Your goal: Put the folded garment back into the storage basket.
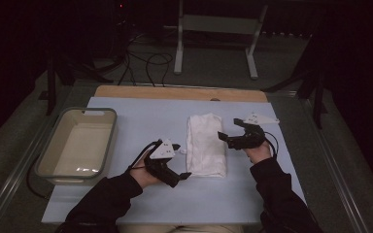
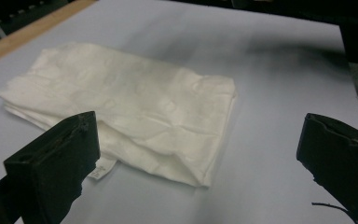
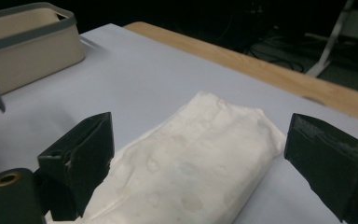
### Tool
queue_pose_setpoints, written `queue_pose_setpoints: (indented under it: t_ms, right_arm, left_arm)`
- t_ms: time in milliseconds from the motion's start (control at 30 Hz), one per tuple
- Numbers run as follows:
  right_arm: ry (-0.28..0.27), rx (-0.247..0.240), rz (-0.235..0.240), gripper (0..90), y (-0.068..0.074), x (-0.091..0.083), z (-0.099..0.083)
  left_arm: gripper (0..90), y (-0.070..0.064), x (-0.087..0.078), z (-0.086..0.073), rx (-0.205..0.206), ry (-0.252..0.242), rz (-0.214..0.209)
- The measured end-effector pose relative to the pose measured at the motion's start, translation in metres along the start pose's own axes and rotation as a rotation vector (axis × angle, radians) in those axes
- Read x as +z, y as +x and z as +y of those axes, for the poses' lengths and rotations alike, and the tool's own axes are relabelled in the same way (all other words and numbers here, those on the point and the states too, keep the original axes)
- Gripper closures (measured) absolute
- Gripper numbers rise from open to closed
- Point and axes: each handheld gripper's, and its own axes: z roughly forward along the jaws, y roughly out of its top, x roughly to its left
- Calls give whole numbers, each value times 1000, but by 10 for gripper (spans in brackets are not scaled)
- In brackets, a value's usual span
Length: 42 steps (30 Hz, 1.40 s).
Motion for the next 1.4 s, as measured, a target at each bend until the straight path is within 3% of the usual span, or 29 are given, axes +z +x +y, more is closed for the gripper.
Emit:
queue_pose_setpoints:
  t_ms: [333,467,533,633,933,1000,1400]
  right_arm:
    - [72,19,-15,82,-9,25,-14]
    - [110,44,-23,82,-15,38,-21]
    - [115,45,-21,82,-16,40,-21]
    - [146,57,-18,85,-20,47,-25]
    - [189,73,-14,120,-25,58,-30]
    - [195,82,-19,127,-28,61,-30]
    - [263,111,-27,192,-35,77,-36]
  left_arm:
    - [27,-5,18,-7,29,41,-29]
    - [51,-6,32,-13,60,105,-55]
    - [65,-6,32,-13,60,105,-55]
    - [103,-5,43,-19,70,154,-67]
    - [240,-4,53,-24,88,198,-76]
    - [291,-1,58,-26,89,227,-63]
    - [491,1,63,-28,76,216,-48]
